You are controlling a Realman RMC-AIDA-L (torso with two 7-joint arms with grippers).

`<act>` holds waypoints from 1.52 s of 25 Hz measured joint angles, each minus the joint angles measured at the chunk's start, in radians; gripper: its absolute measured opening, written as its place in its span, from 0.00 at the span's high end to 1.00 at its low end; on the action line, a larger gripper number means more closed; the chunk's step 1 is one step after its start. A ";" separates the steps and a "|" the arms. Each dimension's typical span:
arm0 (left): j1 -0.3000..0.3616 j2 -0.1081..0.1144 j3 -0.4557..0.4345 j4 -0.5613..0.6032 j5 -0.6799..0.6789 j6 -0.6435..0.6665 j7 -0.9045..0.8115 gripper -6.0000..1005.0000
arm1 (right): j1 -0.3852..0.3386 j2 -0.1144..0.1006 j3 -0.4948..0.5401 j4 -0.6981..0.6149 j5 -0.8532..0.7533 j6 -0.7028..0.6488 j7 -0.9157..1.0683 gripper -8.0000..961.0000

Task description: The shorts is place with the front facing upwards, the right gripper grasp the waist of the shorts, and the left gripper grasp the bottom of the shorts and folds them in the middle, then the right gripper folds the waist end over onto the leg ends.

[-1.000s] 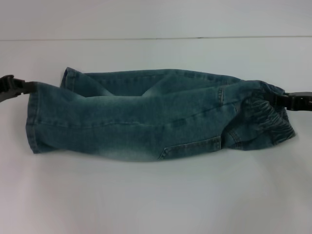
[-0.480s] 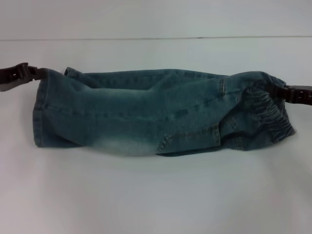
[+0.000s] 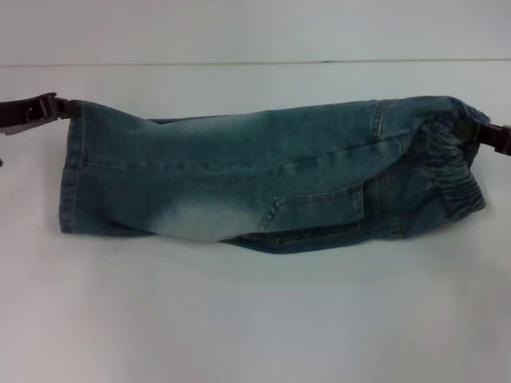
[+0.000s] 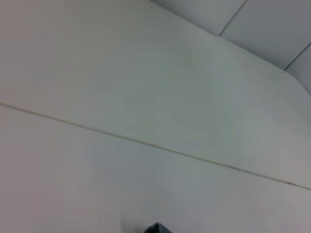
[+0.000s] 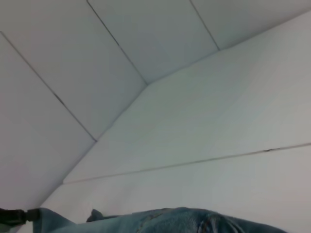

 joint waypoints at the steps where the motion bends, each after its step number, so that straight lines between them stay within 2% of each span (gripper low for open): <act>1: -0.001 -0.001 0.004 0.000 0.000 -0.003 -0.001 0.97 | -0.001 -0.003 -0.001 0.000 0.001 0.003 0.001 0.92; 8: -0.018 -0.009 0.011 -0.012 -0.005 -0.068 0.001 0.97 | 0.001 -0.010 -0.003 0.001 0.000 0.079 -0.006 0.91; 20: -0.034 -0.018 0.080 -0.023 -0.005 -0.137 0.003 0.96 | 0.054 0.003 -0.079 0.018 -0.004 0.230 -0.012 0.90; 27: -0.046 -0.029 0.116 -0.023 -0.005 -0.180 0.004 0.96 | 0.072 0.003 -0.103 0.018 -0.004 0.255 -0.012 0.90; 35: -0.058 -0.033 0.119 -0.039 -0.004 -0.200 0.016 0.96 | 0.074 0.001 -0.123 0.018 -0.004 0.277 -0.004 0.89; 38: -0.060 -0.033 0.119 -0.040 -0.004 -0.201 0.016 0.95 | 0.074 0.000 -0.124 0.018 -0.004 0.277 0.004 0.85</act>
